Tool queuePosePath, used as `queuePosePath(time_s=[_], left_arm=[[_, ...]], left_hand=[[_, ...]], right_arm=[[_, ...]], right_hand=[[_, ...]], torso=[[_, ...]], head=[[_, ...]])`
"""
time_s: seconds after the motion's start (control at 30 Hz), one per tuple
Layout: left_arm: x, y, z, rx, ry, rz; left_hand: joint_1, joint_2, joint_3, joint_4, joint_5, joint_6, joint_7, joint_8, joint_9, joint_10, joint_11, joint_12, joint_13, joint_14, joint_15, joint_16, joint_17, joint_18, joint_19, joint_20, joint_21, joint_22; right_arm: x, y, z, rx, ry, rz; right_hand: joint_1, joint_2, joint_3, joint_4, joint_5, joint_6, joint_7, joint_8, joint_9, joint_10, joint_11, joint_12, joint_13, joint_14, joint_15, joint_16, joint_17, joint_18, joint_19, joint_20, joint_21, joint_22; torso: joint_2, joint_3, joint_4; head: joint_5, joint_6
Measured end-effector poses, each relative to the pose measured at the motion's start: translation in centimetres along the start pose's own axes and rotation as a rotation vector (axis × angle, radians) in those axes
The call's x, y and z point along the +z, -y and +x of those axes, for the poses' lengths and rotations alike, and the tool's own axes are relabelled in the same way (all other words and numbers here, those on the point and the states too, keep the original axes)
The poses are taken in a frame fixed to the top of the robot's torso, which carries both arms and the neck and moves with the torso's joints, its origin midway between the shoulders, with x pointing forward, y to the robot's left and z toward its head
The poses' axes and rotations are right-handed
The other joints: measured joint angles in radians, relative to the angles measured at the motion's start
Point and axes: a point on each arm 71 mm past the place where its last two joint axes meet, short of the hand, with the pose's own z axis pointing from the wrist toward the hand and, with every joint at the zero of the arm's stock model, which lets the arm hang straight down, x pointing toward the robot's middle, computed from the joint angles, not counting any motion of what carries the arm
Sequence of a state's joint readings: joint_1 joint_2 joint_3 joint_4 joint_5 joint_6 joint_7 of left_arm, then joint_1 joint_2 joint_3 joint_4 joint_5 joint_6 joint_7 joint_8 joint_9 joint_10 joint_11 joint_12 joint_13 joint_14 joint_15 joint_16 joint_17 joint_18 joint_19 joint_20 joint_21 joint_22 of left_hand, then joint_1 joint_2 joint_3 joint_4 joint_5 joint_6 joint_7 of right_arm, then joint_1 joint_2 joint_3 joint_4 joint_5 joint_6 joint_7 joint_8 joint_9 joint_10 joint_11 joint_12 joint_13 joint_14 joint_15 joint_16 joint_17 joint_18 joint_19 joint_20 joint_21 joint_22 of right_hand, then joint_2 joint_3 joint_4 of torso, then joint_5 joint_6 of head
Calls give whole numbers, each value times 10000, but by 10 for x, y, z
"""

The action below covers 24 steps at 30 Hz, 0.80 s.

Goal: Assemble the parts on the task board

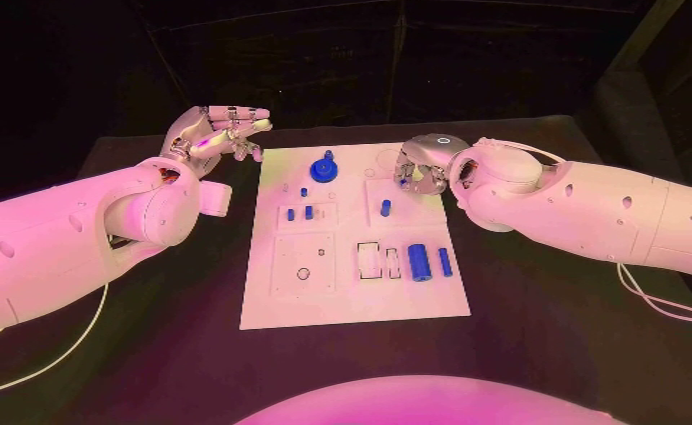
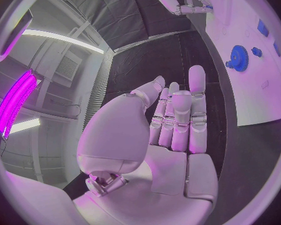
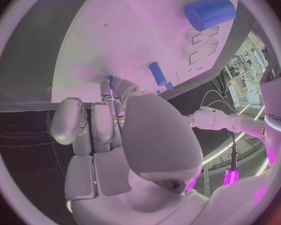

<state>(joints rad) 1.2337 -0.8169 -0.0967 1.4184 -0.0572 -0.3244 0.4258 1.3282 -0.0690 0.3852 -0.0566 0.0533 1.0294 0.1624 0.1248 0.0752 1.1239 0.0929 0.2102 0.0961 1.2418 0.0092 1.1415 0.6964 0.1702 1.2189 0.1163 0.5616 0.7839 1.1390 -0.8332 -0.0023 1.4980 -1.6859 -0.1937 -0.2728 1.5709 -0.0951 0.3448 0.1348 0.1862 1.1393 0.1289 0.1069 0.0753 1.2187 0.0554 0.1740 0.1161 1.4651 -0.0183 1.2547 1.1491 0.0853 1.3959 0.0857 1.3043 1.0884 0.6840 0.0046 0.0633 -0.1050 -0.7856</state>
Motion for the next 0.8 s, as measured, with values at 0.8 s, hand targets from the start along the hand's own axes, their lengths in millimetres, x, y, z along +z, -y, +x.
queuePosePath(time_s=[0.8], left_arm=[[-1, 0, -1, 4, 27, -47]], left_hand=[[0, 0, 0, 0, 0, 0, 0, 0, 0, 0, 0, 37, -2, -35, 36, 0, -33, -2, 0, 0, -39, -19]], right_arm=[[-34, -23, -27, 1076, 1049, -862]], right_hand=[[-279, -192, 426, -308, 258, 72, -2, -8, -29, 142, 1, -118, -90, 0, 1, 0, -16, 0, -1, 1, 38, 18]], torso=[[-9, -17, 12]], head=[[167, 14]])
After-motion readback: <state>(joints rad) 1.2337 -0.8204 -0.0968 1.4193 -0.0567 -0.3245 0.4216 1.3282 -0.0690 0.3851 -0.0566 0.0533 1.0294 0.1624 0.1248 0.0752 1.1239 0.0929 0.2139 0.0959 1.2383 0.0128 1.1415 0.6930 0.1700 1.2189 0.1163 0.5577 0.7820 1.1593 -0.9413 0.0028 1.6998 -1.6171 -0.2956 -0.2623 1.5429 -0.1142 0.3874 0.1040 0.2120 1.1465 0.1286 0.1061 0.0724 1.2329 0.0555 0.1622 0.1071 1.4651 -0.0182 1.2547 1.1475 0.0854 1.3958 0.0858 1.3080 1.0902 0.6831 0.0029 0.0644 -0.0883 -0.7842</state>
